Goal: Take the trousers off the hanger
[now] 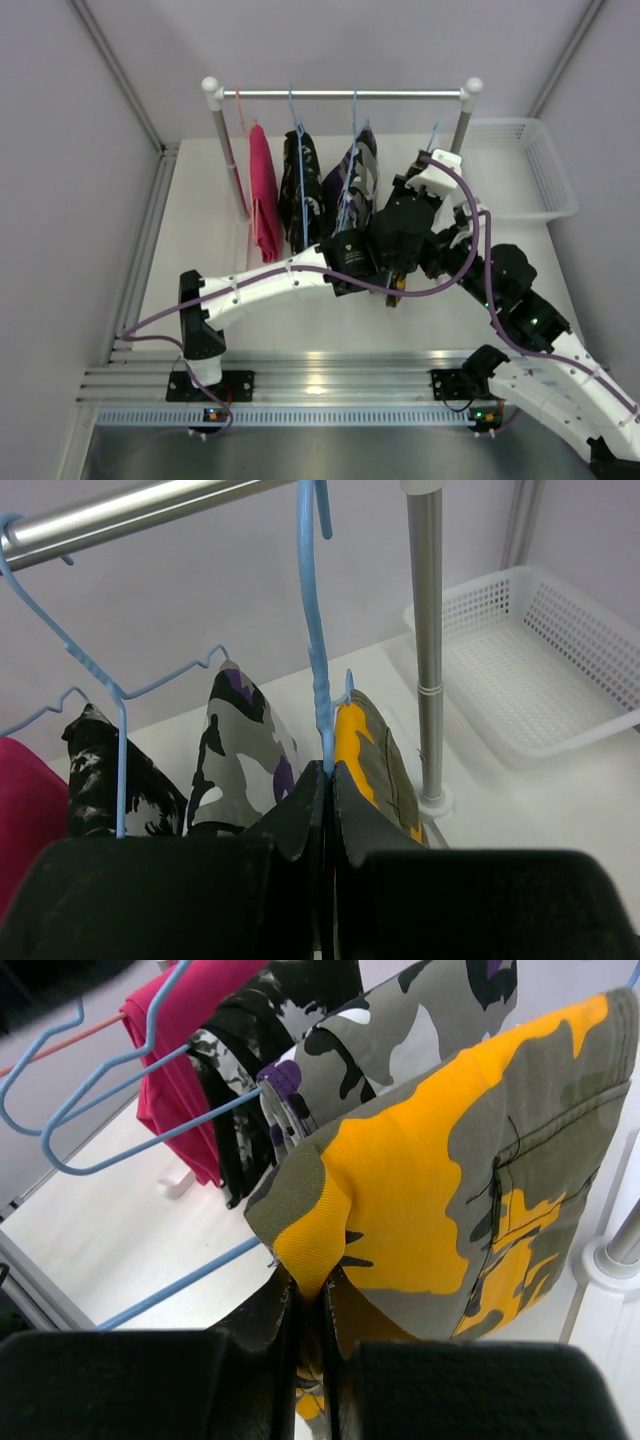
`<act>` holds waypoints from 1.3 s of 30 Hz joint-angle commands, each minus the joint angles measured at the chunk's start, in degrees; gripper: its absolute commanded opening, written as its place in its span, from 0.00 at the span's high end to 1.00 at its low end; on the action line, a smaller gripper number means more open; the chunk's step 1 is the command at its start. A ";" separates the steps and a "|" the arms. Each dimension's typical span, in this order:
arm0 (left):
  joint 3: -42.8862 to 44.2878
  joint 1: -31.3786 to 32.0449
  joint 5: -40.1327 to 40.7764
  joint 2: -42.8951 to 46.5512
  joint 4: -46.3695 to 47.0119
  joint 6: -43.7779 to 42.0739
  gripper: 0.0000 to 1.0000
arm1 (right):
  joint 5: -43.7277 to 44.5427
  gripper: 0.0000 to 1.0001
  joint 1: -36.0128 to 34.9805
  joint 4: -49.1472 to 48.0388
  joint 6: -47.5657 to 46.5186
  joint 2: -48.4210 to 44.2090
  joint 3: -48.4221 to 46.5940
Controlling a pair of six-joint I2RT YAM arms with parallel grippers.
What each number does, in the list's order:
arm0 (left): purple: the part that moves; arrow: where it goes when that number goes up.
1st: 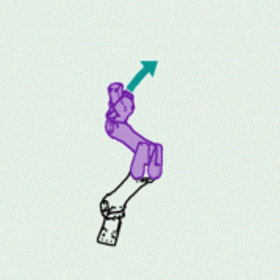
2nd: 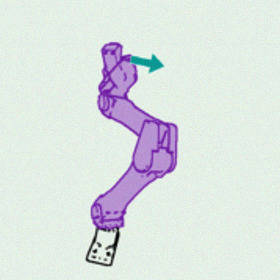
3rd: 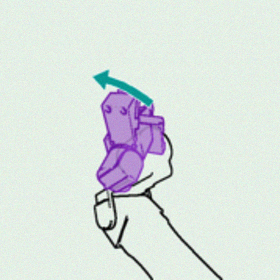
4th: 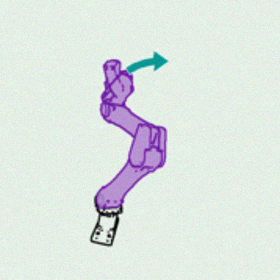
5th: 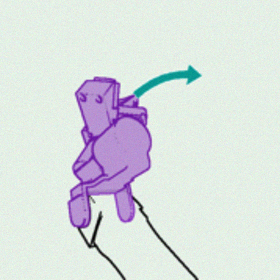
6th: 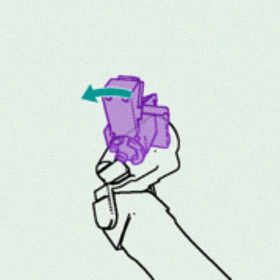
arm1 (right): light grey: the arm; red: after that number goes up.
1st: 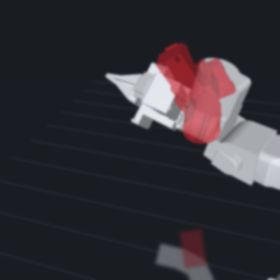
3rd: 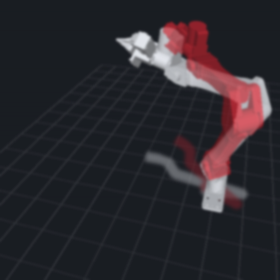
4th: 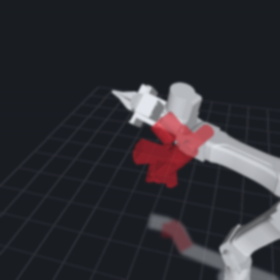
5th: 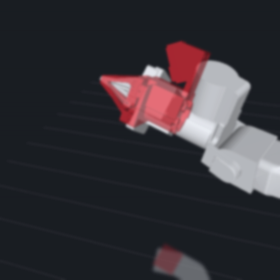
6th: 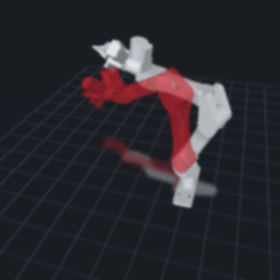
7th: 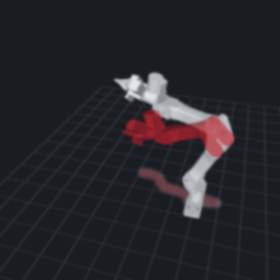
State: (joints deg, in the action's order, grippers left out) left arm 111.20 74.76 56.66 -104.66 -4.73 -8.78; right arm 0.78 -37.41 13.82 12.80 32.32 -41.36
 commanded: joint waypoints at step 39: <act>-6.17 -3.57 1.70 4.29 3.34 6.14 1.00 | 4.31 1.00 -0.91 10.16 -5.85 -5.42 -20.76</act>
State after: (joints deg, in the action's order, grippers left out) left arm 105.34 72.49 56.82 -103.85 -2.92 -3.01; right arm 2.31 -37.41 28.60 8.54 29.17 -55.68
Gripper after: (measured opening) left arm 0.041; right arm 0.051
